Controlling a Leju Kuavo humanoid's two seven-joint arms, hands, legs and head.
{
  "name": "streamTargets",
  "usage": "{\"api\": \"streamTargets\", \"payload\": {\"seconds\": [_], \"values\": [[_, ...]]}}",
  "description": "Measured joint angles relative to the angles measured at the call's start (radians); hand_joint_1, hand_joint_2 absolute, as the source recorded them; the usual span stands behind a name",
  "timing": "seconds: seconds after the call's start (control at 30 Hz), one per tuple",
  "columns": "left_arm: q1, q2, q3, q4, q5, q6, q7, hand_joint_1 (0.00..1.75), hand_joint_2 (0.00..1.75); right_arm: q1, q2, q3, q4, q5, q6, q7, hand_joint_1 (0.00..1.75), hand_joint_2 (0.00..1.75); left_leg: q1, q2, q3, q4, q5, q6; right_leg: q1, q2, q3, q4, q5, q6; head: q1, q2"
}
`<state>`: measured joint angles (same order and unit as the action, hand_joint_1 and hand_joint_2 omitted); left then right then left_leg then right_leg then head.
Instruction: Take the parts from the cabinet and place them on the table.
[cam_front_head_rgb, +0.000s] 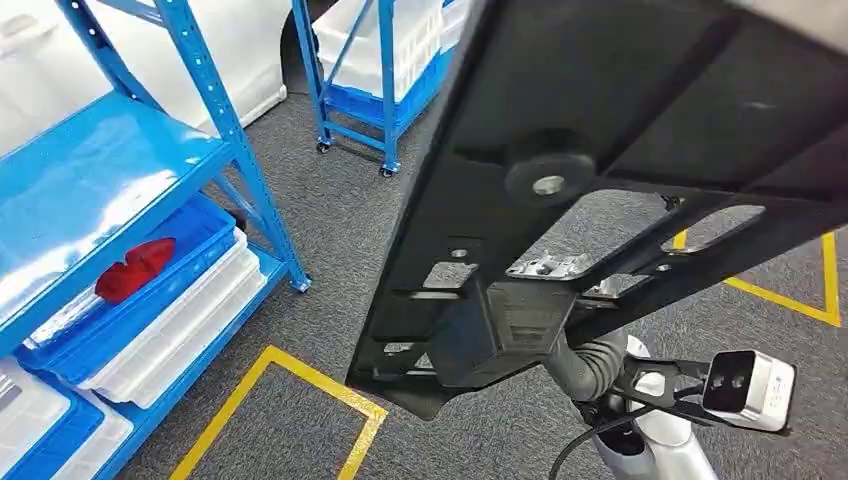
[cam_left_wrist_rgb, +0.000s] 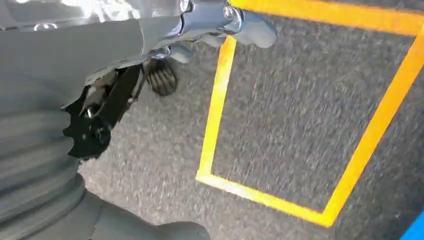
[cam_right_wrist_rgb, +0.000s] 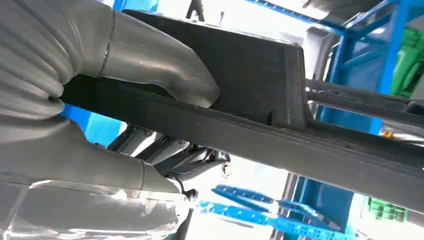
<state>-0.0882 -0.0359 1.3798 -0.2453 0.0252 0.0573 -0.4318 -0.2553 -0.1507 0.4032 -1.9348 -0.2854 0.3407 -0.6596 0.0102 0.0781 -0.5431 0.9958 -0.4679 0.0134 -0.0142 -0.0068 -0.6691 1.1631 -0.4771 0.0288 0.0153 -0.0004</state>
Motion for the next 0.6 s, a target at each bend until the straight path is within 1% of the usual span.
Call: {"api": "streamTargets", "payload": {"seconds": [0.03, 0.07, 0.1, 0.13, 0.2, 0.23, 0.27, 0.3, 0.33, 0.37, 0.4, 0.43, 0.47, 0.5, 0.53, 0.57, 0.6], "values": [[-0.001, -0.007, 0.0, 0.001, 0.0, -0.007, 0.0, 0.0, 1.75, -0.001, -0.001, 0.002, -0.005, 0.0, 0.0, 0.003, 1.75, 1.75, 0.0, 0.01, 0.004, 0.0, -0.003, -0.003, 0.002, -0.023, 0.052, -0.092, 0.034, -0.005, 0.0, 0.0], [-0.001, -0.009, 0.0, 0.001, 0.0, -0.014, 0.0, 0.0, 1.75, -0.006, -0.002, 0.003, -0.008, 0.0, 0.0, 0.006, 1.75, 1.75, -0.005, 0.019, 0.006, 0.0, -0.006, -0.008, 0.011, -0.071, 0.08, -0.151, 0.029, -0.013, 0.001, 0.0], [-0.001, -0.017, 0.0, 0.002, 0.0, -0.018, 0.0, 0.0, 1.75, -0.008, -0.002, 0.006, -0.009, -0.002, 0.0, 0.009, 1.75, 1.75, -0.01, 0.027, 0.006, 0.003, -0.009, -0.015, 0.017, -0.056, 0.078, -0.153, 0.035, -0.025, -0.003, 0.0], [-0.002, -0.019, 0.0, 0.002, 0.0, -0.023, 0.0, 0.0, 1.75, -0.008, -0.003, 0.006, -0.01, -0.006, 0.0, 0.009, 1.75, 1.75, -0.009, 0.036, 0.007, 0.002, -0.011, -0.019, 0.018, -0.047, 0.075, -0.151, 0.033, -0.029, 0.0, 0.0], [-0.006, -0.026, -0.001, 0.003, 0.0, -0.026, 0.001, 0.0, 1.75, -0.011, -0.006, 0.008, -0.011, -0.016, -0.001, 0.014, 1.75, 1.75, -0.01, 0.057, 0.013, -0.001, -0.012, -0.029, 0.02, -0.023, 0.072, -0.155, 0.036, -0.039, -0.001, 0.0], [-0.008, -0.029, -0.001, 0.003, 0.002, -0.028, 0.001, 0.0, 1.75, -0.015, -0.006, 0.009, -0.012, -0.019, -0.002, 0.016, 1.75, 1.75, -0.007, 0.055, 0.011, 0.003, -0.021, -0.034, 0.006, -0.011, 0.081, -0.166, 0.044, -0.047, -0.001, 0.0], [-0.007, -0.031, -0.001, 0.003, 0.002, -0.031, 0.001, 0.0, 1.75, -0.021, -0.007, 0.01, -0.013, -0.022, -0.002, 0.016, 1.75, 1.75, -0.002, -0.004, 0.004, 0.036, -0.046, -0.037, 0.008, -0.003, 0.084, -0.17, 0.045, -0.053, -0.002, 0.0], [-0.005, -0.033, -0.001, 0.004, 0.002, -0.031, 0.001, 0.0, 1.75, -0.029, -0.006, 0.013, -0.013, -0.024, -0.002, 0.018, 1.75, 1.75, 0.002, -0.041, -0.024, 0.101, -0.084, -0.037, 0.008, 0.006, 0.083, -0.17, 0.046, -0.057, -0.005, 0.0], [-0.003, -0.033, -0.001, 0.005, -0.003, -0.033, 0.002, 0.0, 1.75, -0.03, -0.006, 0.015, -0.013, -0.026, -0.003, 0.019, 1.75, 1.75, 0.003, -0.062, -0.066, 0.19, -0.126, -0.04, 0.009, 0.018, 0.083, -0.17, 0.046, -0.058, -0.009, 0.0], [-0.001, -0.033, -0.001, 0.005, -0.003, -0.033, 0.002, 0.0, 1.75, -0.03, -0.006, 0.015, -0.013, -0.027, -0.003, 0.021, 1.75, 1.75, 0.002, -0.07, -0.108, 0.275, -0.158, -0.042, 0.01, 0.031, 0.083, -0.169, 0.046, -0.059, -0.009, 0.0], [0.0, -0.033, -0.001, 0.005, -0.003, -0.033, 0.002, 0.0, 1.75, -0.03, -0.006, 0.016, -0.013, -0.028, -0.004, 0.024, 1.75, 1.75, 0.003, -0.072, -0.135, 0.325, -0.166, -0.044, 0.011, 0.045, 0.083, -0.168, 0.046, -0.059, -0.01, 0.0], [0.002, -0.033, -0.001, 0.005, -0.003, -0.033, 0.002, 0.0, 1.75, -0.03, -0.007, 0.017, -0.013, -0.029, -0.005, 0.026, 1.75, 1.75, 0.003, -0.072, -0.141, 0.326, -0.15, -0.044, 0.011, 0.058, 0.084, -0.167, 0.046, -0.058, -0.008, 0.0], [0.002, -0.033, 0.0, 0.005, -0.003, -0.033, 0.001, 0.0, 1.75, -0.03, -0.007, 0.018, -0.013, -0.03, -0.009, 0.028, 1.75, 1.75, 0.003, -0.073, -0.124, 0.281, -0.112, -0.043, 0.011, 0.072, 0.085, -0.166, 0.046, -0.058, -0.01, 0.0], [0.001, -0.033, -0.001, 0.005, -0.003, -0.036, 0.001, 0.0, 1.75, -0.031, -0.007, 0.018, -0.013, -0.031, -0.016, 0.031, 1.75, 1.75, 0.004, -0.079, -0.087, 0.193, -0.058, -0.041, 0.011, 0.087, 0.086, -0.163, 0.045, -0.056, -0.01, 0.0], [0.001, -0.033, -0.001, 0.005, -0.003, -0.039, 0.001, 0.0, 1.75, -0.033, -0.007, 0.018, -0.014, -0.033, -0.022, 0.031, 1.75, 1.75, 0.007, -0.098, -0.045, 0.096, -0.008, -0.039, 0.01, 0.101, 0.088, -0.16, 0.042, -0.052, -0.01, 0.0], [0.001, -0.031, -0.001, 0.005, -0.003, -0.039, 0.001, 0.0, 1.75, -0.036, -0.008, 0.018, -0.016, -0.037, -0.025, 0.033, 1.75, 1.75, 0.013, -0.152, -0.021, 0.032, 0.007, -0.037, 0.009, 0.11, 0.085, -0.157, 0.04, -0.049, -0.01, 0.0], [0.003, -0.03, -0.001, 0.005, -0.003, -0.038, 0.002, 0.0, 1.75, -0.041, -0.008, 0.018, -0.018, -0.04, -0.027, 0.037, 1.75, 1.75, 0.013, -0.161, -0.013, 0.011, -0.003, -0.037, 0.014, 0.123, 0.077, -0.147, 0.038, -0.042, -0.008, 0.0]]}}
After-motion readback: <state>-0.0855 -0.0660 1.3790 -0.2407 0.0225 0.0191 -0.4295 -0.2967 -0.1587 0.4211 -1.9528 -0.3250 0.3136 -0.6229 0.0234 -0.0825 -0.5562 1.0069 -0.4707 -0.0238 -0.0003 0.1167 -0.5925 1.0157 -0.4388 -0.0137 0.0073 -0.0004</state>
